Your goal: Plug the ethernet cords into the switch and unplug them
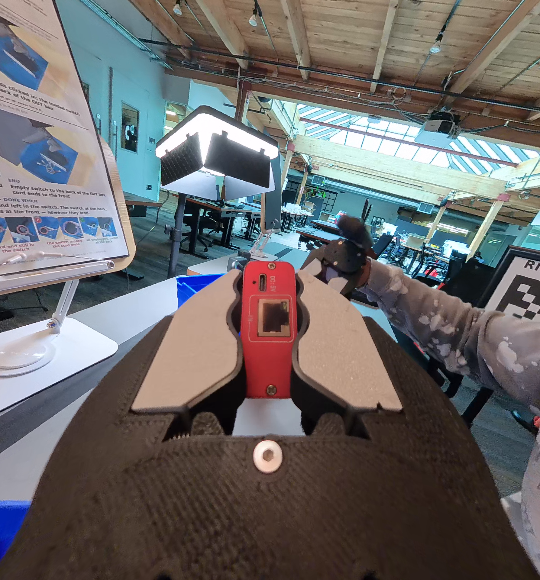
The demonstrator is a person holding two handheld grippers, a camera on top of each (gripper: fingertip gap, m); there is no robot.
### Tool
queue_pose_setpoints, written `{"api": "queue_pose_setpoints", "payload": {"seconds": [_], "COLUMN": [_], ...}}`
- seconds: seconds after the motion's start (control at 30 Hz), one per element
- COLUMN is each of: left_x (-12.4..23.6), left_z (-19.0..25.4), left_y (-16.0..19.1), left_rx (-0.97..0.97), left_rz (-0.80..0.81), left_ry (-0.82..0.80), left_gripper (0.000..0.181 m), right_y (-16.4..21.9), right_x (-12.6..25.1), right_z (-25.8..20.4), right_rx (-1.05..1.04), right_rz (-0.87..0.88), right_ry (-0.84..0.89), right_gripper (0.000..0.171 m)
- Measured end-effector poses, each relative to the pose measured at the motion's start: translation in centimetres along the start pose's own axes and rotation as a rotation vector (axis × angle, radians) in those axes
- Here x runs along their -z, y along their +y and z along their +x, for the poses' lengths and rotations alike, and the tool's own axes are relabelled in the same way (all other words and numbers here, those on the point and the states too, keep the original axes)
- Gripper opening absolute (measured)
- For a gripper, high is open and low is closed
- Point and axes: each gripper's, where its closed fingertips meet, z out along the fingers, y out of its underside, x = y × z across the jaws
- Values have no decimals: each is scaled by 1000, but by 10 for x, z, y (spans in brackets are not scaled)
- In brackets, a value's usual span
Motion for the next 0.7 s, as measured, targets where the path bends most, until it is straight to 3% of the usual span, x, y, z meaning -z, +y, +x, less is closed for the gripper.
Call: {"api": "queue_pose_setpoints", "payload": {"seconds": [0.1, 0.17, 0.3, 0.4, 0.6, 0.7], "left_x": [-2, -2, 1, 6, 5, 0], "left_z": [6, 10, 17, 25, 43, 48], "left_y": [-3, -7, -22, -35, -40, -35], "left_rx": [-17, -25, -11, 33, 78, 99], "left_rz": [25, 60, 203, 326, 405, 389], "left_ry": [15, 22, 42, 77, 160, 216], "left_gripper": [30, 30, 30, 30, 30, 29], "right_y": [-67, -104, -158, -200, -254, -250], "right_x": [8, 1, -52, -74, -31, -17], "right_z": [-20, -51, -105, -120, -90, -88], "right_rx": [-77, -163, -334, -451, -437, -372], "right_rz": [354, 555, 816, 985, 1231, 1240], "right_ry": [3, -105, -288, -397, -461, -434], "right_gripper": [38, 37, 36, 41, 42, 26]}}
